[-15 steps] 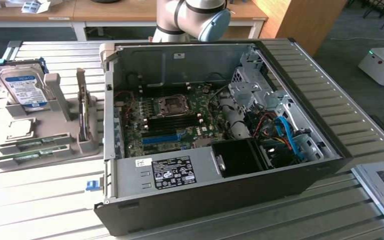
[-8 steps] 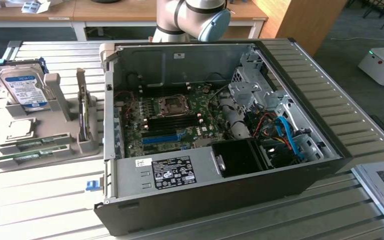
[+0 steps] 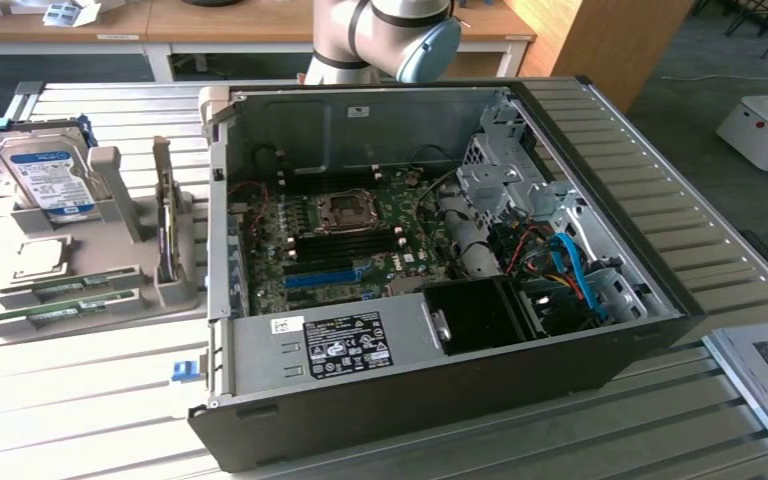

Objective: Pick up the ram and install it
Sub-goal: 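Pick up the ram and move it above insertion slot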

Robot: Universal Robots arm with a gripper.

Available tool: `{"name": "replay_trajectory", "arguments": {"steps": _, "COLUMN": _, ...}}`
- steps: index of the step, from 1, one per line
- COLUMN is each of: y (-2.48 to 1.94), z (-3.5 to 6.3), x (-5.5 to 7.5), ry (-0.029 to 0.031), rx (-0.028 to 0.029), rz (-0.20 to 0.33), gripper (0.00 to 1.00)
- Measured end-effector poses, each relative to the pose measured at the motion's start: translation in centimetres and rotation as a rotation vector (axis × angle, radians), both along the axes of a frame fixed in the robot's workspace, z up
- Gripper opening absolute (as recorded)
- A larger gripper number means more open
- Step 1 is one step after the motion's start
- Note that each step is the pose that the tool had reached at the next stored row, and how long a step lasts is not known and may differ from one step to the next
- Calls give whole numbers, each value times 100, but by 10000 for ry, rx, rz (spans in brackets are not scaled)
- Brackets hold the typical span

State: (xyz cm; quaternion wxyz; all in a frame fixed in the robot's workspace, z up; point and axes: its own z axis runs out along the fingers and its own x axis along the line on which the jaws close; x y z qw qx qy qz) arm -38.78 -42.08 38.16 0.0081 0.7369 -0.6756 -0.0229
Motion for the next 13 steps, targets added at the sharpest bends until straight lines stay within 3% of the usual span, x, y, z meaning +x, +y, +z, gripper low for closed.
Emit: {"name": "replay_trajectory", "arguments": {"steps": 13, "y": 0, "z": -204, "x": 0, "ry": -1, "rx": 0, "rz": -31, "gripper": 31}}
